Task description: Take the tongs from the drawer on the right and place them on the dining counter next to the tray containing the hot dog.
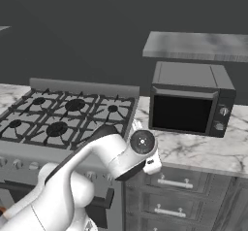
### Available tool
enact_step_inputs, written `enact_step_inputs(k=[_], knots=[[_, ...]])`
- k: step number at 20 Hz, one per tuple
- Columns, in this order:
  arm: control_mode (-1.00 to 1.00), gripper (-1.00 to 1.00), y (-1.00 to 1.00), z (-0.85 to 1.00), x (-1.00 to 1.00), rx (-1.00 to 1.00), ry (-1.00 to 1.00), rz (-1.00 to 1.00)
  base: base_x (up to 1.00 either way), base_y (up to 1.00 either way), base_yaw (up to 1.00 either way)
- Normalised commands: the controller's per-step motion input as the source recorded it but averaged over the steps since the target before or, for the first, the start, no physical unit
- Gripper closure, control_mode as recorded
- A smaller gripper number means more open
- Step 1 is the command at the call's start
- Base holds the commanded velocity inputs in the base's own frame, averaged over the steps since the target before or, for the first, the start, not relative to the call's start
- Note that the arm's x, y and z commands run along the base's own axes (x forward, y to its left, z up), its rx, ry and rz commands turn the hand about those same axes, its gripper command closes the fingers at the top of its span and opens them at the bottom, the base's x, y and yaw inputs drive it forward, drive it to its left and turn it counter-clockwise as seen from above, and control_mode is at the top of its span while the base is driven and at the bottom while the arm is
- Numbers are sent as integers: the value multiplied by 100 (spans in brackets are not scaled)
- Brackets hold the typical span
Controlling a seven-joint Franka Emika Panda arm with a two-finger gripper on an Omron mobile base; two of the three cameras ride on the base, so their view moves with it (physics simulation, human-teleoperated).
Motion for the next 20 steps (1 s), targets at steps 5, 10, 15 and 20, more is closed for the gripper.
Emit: enact_step_inputs(k=[5, 10, 15, 20], knots=[[-100, -100, -16, -30, 0, 7, 0, -6, 0, 0, 0], [-100, -100, -9, -18, 0, 8, 0, -1, 0, 0, 0], [-100, -100, -17, -17, 0, 14, 0, 0, 0, 0, 0], [-100, -100, -21, -23, 0, 12, 0, -2, 0, 0, 0]])
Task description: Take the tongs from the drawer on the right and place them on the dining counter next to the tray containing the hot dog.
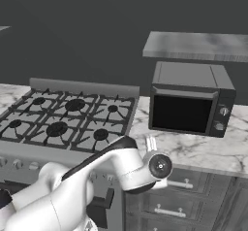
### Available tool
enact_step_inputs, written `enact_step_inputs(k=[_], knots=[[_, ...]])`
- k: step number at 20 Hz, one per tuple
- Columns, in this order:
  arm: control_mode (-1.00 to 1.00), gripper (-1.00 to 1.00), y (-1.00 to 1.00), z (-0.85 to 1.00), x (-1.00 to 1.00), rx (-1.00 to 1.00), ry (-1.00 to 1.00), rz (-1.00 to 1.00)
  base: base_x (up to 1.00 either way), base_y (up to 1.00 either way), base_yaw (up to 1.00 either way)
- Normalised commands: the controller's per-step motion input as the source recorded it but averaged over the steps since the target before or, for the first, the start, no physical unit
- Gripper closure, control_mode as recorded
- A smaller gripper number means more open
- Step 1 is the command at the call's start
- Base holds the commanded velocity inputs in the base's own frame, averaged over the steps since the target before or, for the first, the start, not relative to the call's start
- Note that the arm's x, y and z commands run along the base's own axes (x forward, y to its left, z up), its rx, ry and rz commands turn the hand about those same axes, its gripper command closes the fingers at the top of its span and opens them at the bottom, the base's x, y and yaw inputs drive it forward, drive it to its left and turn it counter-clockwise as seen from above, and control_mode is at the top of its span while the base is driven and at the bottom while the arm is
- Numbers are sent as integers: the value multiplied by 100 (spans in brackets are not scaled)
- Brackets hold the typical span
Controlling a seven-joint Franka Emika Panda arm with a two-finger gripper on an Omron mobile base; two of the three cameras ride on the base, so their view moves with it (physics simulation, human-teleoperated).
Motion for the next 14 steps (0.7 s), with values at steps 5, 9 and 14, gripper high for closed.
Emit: enact_step_inputs(k=[5, 9, 14], knots=[[-100, -100, -20, -26, 0, 9, 0, -3, 0, 0, 0], [-100, -100, -9, -28, 0, 2, 0, -4, 0, 0, 0], [-100, -100, -9, -24, 0, 3, 0, -4, 0, 0, 0]])
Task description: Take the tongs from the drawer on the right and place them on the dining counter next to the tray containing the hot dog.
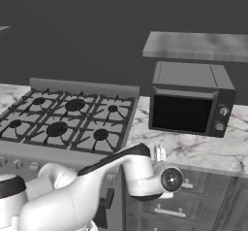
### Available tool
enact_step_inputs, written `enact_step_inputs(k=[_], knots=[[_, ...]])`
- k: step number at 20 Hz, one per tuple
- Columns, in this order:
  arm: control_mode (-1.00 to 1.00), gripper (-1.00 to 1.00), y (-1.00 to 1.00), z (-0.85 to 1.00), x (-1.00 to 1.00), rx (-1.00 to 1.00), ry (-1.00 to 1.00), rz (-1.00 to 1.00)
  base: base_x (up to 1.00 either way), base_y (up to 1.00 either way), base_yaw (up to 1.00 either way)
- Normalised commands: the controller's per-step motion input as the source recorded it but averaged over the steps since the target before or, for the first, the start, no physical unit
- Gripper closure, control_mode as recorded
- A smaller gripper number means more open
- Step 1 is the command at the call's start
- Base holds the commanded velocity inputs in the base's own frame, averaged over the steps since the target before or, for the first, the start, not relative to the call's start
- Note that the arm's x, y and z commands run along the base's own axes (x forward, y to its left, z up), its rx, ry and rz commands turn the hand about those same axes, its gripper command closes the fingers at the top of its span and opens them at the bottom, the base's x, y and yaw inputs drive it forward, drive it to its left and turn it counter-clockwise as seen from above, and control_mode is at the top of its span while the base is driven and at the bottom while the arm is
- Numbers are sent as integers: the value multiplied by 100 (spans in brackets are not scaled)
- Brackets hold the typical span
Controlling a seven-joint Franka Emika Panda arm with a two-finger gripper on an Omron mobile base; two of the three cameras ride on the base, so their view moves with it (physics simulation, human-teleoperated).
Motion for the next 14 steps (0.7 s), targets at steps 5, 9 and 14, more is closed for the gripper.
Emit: enact_step_inputs(k=[5, 9, 14], knots=[[-100, -100, -17, -27, 0, 2, -3, -4, 0, 0, 0], [-100, -100, -12, -29, 0, 0, -5, -1, 0, 0, 0], [-100, -100, -5, -29, 0, 0, -4, 0, 0, 0, 0]])
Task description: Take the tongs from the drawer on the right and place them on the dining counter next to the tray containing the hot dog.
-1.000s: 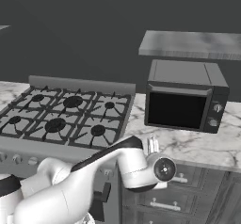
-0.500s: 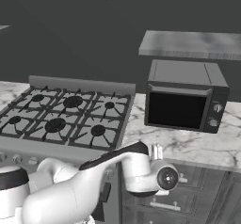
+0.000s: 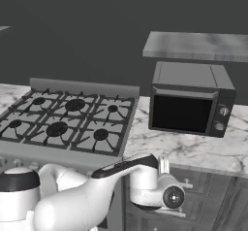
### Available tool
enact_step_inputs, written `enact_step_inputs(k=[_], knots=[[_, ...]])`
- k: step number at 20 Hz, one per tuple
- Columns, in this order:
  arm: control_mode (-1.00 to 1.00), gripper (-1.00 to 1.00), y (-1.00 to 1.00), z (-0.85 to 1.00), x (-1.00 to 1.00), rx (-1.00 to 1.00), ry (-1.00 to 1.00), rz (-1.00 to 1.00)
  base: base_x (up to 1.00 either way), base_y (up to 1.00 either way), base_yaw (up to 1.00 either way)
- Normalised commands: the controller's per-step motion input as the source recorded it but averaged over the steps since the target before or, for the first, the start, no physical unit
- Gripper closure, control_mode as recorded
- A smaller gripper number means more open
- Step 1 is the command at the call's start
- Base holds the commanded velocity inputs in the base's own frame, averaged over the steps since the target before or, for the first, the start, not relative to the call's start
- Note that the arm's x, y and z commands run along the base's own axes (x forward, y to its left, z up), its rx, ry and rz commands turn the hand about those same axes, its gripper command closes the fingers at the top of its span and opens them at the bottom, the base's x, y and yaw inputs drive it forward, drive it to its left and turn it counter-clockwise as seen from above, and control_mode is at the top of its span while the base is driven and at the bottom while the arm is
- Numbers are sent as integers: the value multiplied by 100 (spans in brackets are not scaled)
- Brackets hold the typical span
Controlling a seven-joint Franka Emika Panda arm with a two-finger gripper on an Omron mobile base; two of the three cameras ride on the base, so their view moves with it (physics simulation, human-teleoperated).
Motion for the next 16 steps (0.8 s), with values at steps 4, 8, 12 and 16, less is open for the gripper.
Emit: enact_step_inputs(k=[4, 8, 12, 16], knots=[[-100, -100, 0, -27, 0, 0, -3, 0, 0, 0, 0], [-100, -100, 0, -26, 0, 0, -6, 0, 0, 0, 0], [-100, -100, 0, -21, 0, 1, -7, 0, 0, 0, 0], [-100, -100, 0, -18, 0, 4, -9, 0, 0, 0, 0]])
